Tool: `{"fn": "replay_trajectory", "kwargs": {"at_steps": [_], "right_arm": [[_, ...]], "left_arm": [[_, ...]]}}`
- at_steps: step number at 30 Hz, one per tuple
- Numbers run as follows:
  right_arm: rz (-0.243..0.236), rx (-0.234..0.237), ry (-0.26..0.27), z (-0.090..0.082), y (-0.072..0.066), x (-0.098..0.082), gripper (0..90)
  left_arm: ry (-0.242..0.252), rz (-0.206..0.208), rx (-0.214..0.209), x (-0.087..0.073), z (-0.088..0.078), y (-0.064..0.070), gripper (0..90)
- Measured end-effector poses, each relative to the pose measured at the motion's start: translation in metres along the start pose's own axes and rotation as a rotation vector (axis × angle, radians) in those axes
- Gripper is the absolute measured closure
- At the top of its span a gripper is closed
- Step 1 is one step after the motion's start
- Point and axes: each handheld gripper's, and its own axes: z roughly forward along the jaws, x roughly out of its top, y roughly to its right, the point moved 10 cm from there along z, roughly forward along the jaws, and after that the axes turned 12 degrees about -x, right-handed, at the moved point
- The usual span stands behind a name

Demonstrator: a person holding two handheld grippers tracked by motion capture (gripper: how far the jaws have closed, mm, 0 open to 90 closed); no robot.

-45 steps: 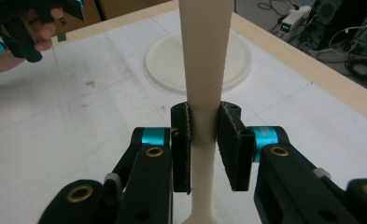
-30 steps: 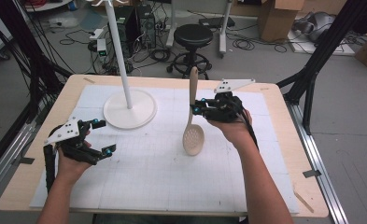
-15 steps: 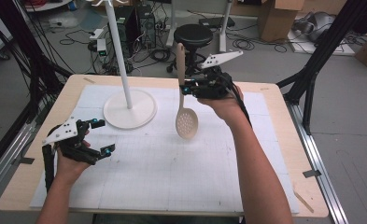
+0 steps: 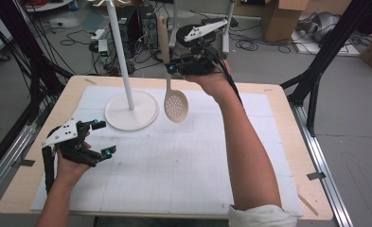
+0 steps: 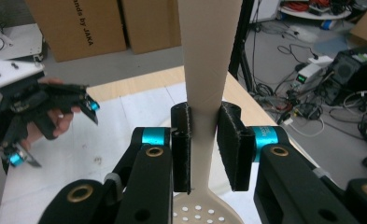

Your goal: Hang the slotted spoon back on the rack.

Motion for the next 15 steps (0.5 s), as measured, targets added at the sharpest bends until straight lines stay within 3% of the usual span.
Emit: {"fn": "replay_trajectory", "kwargs": {"at_steps": [8,15], "right_arm": [[-0.025,0.003,-0.03,0.02,-0.002,0.029,76.1],[-0.037,0.011,-0.062,0.039,0.003,0.039,76.1]], "left_arm": [[-0.009,0.003,-0.004,-0.001,0.0,0.001,1.8],[-0.01,0.006,-0.007,0.0,0.001,0.002,1.8]]}}
